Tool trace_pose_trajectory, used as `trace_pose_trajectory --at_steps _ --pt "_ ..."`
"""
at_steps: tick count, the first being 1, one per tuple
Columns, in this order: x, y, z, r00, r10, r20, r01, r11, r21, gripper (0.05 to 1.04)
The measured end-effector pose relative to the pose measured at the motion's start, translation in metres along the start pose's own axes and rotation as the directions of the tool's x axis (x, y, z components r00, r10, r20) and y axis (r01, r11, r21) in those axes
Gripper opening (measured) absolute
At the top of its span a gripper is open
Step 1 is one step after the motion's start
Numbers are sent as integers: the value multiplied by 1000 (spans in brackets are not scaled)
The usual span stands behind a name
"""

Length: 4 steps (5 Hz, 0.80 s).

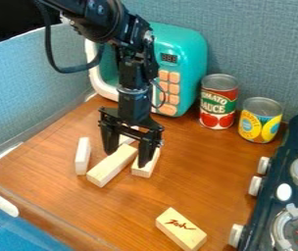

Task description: Put the block rectangle on top of the other

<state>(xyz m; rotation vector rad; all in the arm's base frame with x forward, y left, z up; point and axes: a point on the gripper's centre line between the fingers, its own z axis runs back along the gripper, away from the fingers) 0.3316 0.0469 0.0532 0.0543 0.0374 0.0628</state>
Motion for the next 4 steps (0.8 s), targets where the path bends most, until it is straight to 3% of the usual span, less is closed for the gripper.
trace_pose_trajectory --at_steps 1,2,3,4 --pt "-2 -1 -10 1000 -5 -30 5 1000 -2 999" --pt "14 -1 -7 1000 -14 28 14 1000 -5 999" --pt "29 -4 -2 997 31 72 -28 999 -43 999" --pt "43 1 -6 985 147 87 -139 986 -87 999"
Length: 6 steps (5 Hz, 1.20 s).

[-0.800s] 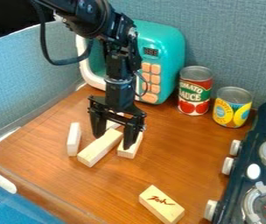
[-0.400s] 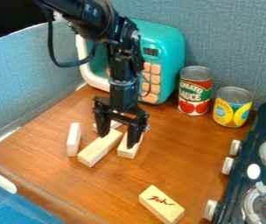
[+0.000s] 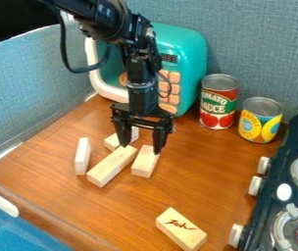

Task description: Put the block rectangle on top of the other

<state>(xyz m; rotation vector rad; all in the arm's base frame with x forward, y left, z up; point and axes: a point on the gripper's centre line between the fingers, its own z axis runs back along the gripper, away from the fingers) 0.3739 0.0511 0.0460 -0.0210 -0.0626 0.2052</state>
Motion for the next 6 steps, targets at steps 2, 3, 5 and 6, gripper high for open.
trace_pose_trajectory --at_steps 2,3,5,6 --pt "17 2 -13 950 311 38 -312 948 65 999" --pt "16 -1 -17 947 318 48 -321 943 91 999" --pt "1 1 -26 955 294 32 -296 948 120 999" --pt "-10 1 -21 976 218 21 -219 968 119 999"
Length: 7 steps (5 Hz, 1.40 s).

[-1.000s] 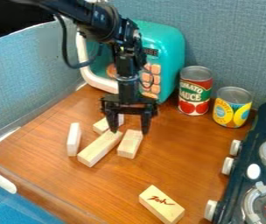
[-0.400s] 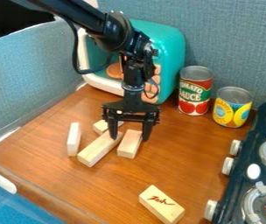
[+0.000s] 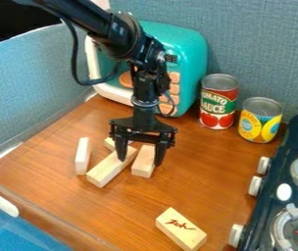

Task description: Put the block rectangle on top of the other

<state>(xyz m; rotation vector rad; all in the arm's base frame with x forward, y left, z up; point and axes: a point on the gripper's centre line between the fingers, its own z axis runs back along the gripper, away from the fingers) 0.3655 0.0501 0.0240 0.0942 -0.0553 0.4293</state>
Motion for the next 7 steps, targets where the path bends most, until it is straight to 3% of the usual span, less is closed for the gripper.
trace_pose_trajectory --at_steps 2,4,6,7 --pt "-15 -8 -5 999 -47 18 46 999 17 999" --pt "-14 -9 -5 999 -36 21 36 999 12 999" --pt "-3 -9 -8 999 -42 -22 42 999 -19 969" --pt "6 -8 -13 991 -118 -56 116 992 -40 687"
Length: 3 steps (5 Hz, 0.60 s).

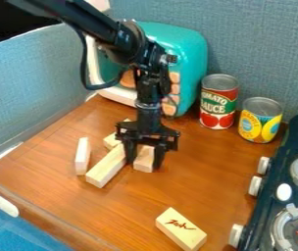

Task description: Put the block rectangle on top of the other

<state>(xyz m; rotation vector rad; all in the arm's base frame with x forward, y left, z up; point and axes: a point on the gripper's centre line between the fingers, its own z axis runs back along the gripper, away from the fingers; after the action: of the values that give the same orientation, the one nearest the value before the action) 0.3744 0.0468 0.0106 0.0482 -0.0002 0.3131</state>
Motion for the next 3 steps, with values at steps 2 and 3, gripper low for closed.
trace_pose_trajectory --at_steps 2,3 --pt "2 3 -1 999 -6 -35 6 1000 13 575" --pt "-2 6 -1 998 -35 -54 36 999 21 575"
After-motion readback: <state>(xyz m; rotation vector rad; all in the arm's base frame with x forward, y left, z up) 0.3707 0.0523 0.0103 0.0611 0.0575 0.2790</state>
